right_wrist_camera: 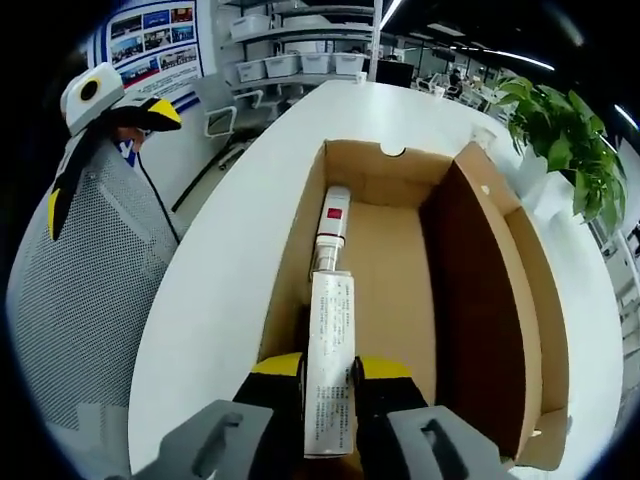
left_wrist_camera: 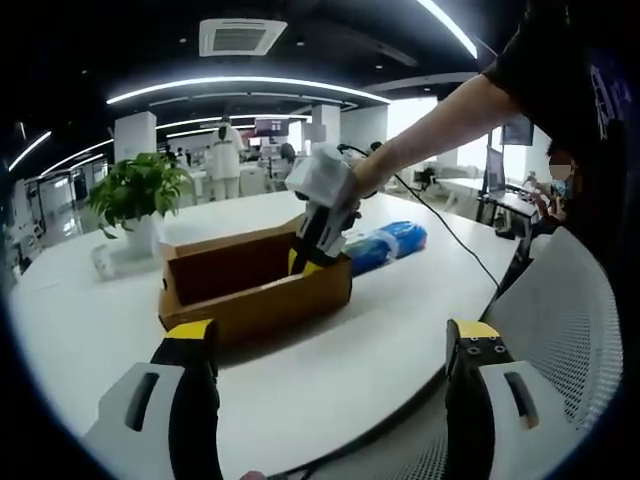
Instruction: Operate the shoe box by opening the lid, removing the specified soft item, and placing it in the target area until the item is outside and the box remains undamaged.
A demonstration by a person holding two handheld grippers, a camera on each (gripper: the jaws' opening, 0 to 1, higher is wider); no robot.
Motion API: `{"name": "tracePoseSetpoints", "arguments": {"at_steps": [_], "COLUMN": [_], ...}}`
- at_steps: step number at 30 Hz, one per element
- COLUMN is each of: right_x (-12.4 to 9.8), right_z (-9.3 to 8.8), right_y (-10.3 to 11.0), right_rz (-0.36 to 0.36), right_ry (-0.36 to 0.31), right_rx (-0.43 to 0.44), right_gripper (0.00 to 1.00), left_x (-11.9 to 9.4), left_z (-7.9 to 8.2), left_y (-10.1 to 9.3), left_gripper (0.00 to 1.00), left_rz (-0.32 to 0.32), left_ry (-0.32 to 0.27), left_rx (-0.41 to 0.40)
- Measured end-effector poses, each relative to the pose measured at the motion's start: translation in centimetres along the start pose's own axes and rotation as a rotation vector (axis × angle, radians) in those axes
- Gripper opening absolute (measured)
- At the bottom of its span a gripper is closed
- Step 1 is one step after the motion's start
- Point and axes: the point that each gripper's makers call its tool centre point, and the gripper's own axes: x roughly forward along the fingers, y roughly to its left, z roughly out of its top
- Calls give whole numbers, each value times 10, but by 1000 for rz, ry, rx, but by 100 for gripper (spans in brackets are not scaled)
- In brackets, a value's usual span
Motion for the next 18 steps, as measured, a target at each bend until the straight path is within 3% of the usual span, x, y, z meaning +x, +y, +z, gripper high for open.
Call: {"name": "tracePoseSetpoints", "arguments": {"at_steps": [9,18], "right_x": [-3,-16], "right_z": [-1,8], "right_y": [-1,-7], "right_rz": [-13,-56], "right_ry": [-1,-39], "right_rx": [3,-8], "right_gripper": [14,13], "left_x": [0,0], "left_z": [0,1], "left_y": [0,-1], "left_gripper": [94,94], "left_rz": [-2,-5], "left_ry": [-2,-4], "left_rx": [1,3]}}
